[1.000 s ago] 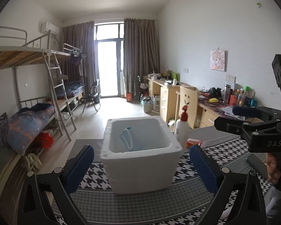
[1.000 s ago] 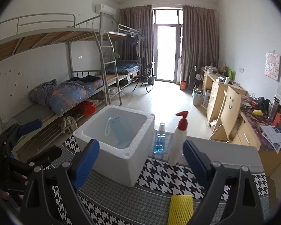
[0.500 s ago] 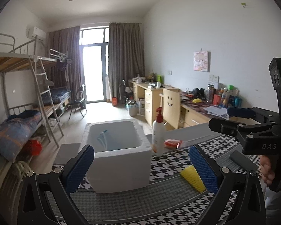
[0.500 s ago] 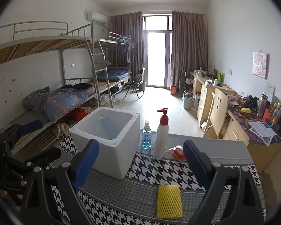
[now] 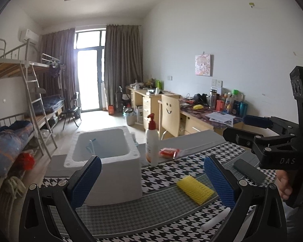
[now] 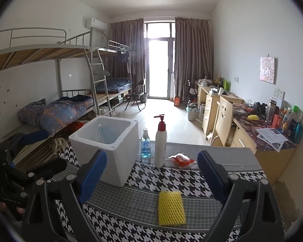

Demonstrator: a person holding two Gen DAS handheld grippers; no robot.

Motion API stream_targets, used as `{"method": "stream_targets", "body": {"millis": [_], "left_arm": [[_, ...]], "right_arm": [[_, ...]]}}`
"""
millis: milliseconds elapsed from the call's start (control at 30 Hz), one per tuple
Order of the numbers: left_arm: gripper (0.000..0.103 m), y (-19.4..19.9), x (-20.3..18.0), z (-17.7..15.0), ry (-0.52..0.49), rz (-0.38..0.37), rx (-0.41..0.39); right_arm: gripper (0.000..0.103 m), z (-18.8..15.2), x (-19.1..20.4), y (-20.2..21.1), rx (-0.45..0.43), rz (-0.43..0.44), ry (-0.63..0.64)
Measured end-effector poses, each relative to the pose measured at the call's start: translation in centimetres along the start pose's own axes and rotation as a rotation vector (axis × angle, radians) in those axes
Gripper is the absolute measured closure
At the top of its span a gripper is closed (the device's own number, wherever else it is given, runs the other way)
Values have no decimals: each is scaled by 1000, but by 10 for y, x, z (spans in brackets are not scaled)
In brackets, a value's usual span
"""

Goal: Organize soft objects
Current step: 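Move both grippers away from the foam box back over the table, then reach the left gripper toward the white foam tube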

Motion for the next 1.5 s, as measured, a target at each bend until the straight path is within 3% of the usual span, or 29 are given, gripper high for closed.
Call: {"method": "stream_targets", "body": {"millis": [567,1500], "left_arm": [[1,2,-37,-24,-39,-131,8],[1,-22,-93,-94,-156,-271,147]], "right_arm": [[9,-29,-24,25,-17,-54,-47],[9,-81,-45,38,3,-125,-82]]}}
Point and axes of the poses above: each gripper's, at about its wrist camera, not at the fingertips, and y roughly against the way its jaws point, x to its left, z to its top, the point moved 7 cm from there along -y, roughly the way its jaws point, and after that the axes turned 14 degrees about z, right-handed, at the moved point
